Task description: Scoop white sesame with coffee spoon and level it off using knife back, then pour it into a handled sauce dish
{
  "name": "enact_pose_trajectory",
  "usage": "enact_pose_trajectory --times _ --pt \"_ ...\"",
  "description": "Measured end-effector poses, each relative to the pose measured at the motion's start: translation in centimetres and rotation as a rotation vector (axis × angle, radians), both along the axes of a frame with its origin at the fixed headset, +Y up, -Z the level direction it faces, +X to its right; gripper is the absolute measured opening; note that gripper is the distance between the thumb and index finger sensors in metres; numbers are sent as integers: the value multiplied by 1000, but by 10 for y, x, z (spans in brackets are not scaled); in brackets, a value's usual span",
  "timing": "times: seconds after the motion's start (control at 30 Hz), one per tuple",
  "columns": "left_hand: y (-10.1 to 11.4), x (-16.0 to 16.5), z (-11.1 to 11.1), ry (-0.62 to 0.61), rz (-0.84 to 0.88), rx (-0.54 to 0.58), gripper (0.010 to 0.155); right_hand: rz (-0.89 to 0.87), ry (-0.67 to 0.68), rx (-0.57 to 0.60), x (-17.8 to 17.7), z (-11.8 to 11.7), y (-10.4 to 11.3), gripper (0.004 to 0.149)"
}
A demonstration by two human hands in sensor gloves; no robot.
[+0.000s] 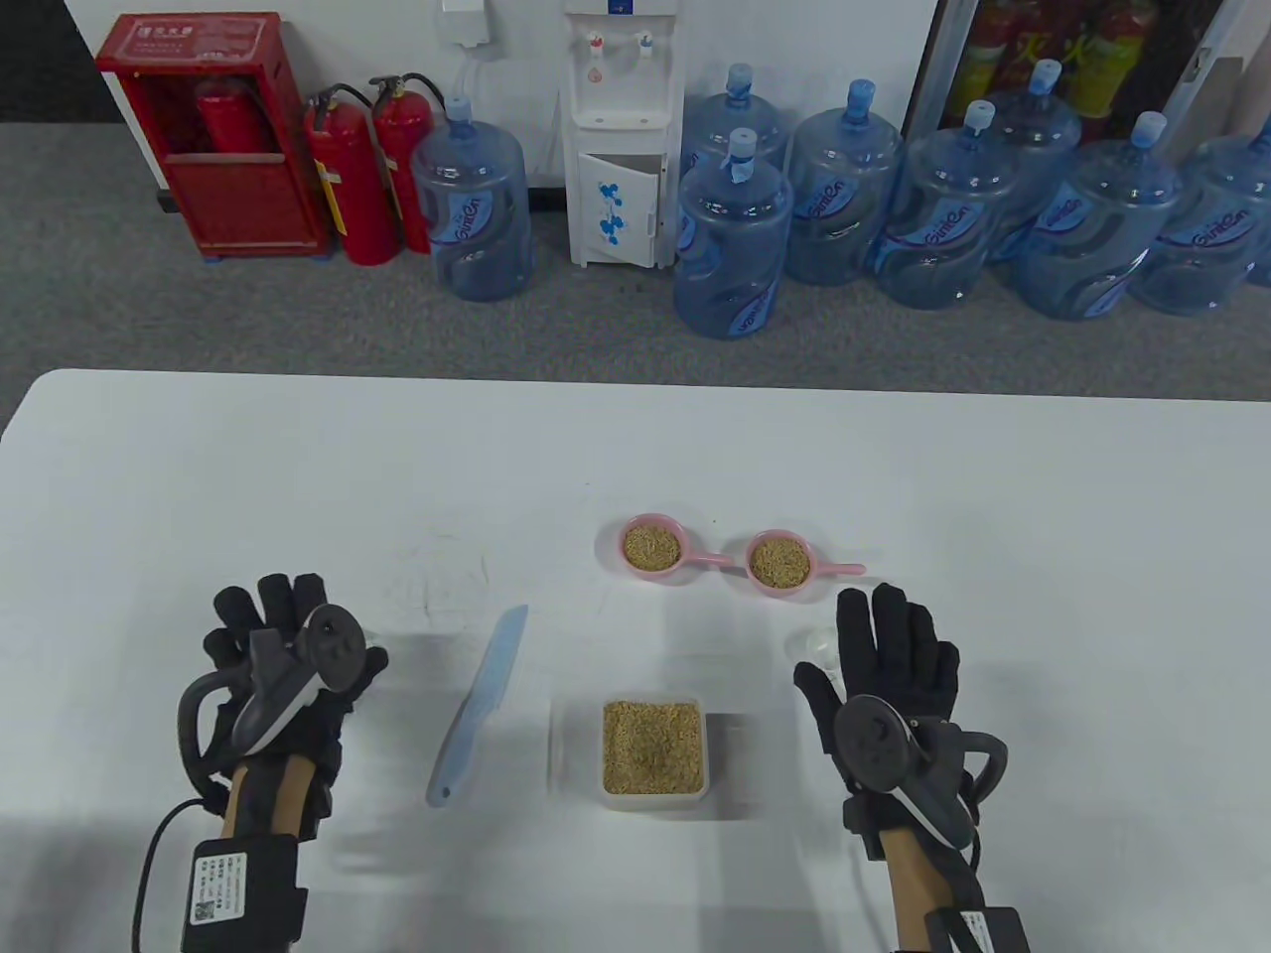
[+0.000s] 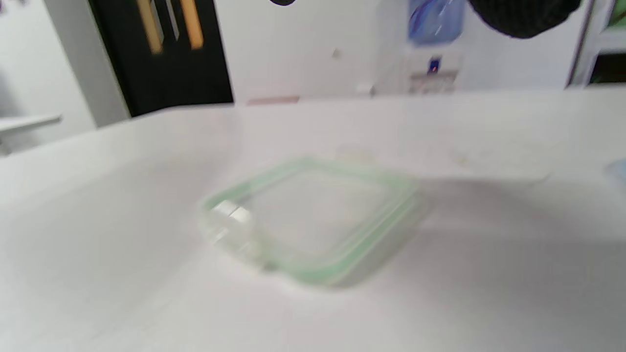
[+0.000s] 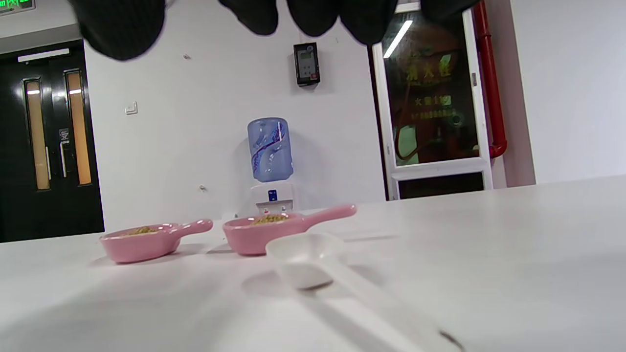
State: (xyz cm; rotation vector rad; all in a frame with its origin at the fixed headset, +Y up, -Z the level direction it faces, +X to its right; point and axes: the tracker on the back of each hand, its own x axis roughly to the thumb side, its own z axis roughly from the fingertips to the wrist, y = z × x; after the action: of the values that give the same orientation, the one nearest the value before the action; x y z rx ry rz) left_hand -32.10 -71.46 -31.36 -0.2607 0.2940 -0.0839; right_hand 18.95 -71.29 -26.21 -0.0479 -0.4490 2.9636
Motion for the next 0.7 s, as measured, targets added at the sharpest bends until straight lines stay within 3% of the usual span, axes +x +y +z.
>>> enact_pose_trajectory --times 0.2,0.37,0.47,0.57,0.7 --pt "-34 -25 -15 101 42 -203 113 -3 -8 -9 1 -1 1 80" --pt "-51 -28 -25 109 119 -275 118 -29 -19 -16 6 -2 0 80" --pt "-55 -26 -28 91 21 -245 116 -42 -15 -20 8 -3 -1 81" --pt "-59 -27 -27 81 78 -180 114 -56 -11 -17 9 -3 -1 81" --pt "-60 -29 -25 24 -4 -121 115 -59 -12 -16 9 -3 0 81"
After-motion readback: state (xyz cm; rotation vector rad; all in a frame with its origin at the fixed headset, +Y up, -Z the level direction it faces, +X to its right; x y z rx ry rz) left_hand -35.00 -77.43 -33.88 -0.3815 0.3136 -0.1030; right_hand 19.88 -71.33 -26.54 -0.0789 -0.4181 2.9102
